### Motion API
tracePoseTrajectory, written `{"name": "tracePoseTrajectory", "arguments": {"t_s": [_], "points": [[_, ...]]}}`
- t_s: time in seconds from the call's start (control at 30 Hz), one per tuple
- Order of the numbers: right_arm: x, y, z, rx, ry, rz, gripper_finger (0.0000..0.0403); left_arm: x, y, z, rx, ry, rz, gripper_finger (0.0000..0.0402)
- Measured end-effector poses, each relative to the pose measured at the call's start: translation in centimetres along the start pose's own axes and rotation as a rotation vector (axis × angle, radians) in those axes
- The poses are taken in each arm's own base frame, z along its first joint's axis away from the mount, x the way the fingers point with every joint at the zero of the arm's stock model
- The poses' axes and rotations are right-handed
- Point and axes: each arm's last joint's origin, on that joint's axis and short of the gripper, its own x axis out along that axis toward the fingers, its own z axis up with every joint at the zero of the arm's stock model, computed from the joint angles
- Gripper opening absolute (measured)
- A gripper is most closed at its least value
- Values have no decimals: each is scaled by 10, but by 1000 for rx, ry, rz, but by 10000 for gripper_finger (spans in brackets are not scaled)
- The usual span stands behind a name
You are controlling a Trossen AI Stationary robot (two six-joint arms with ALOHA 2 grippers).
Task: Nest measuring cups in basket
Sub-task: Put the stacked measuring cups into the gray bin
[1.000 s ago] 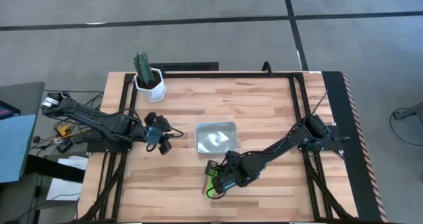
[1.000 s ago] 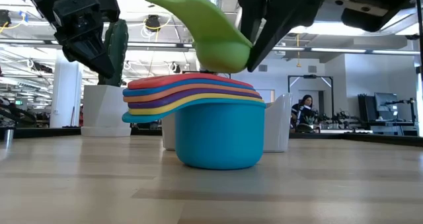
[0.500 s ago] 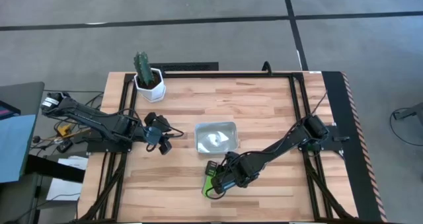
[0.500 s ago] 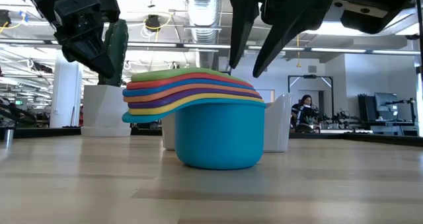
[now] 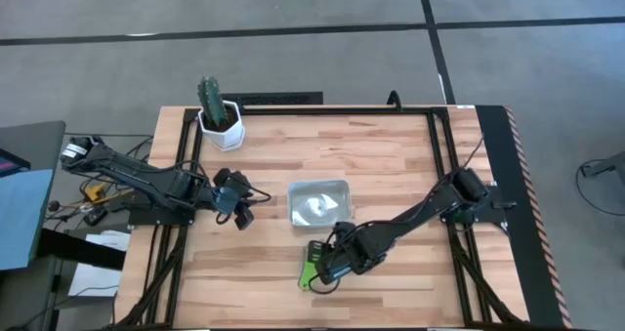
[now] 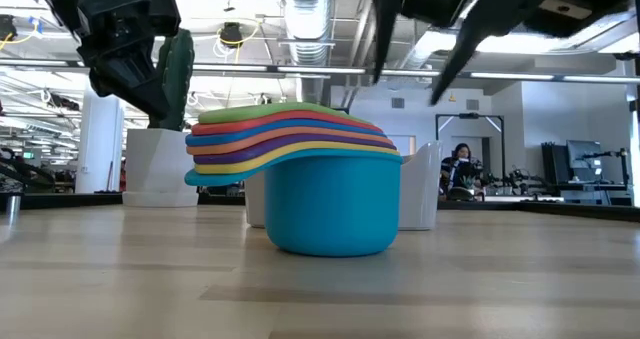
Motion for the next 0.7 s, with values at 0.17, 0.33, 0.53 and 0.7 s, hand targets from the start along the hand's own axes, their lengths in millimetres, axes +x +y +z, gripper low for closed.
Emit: {"name": "tracePoseTrajectory", "arguments": {"t_s": [0.17, 0.33, 0.53, 0.7], "points": [[-27, -2, 13, -158, -14, -24, 233, -1, -3, -2, -9, 18, -32, 106], [-55, 1, 20, -413, 42, 34, 270, -5, -8, -6, -23, 28, -64, 106], [-61, 2, 22, -612, 113, 36, 271, -18, -25, -7, -6, -58, -186, 106], [-55, 1, 22, -647, 138, 12, 264, -36, -36, -6, 31, -171, -275, 106]]}}
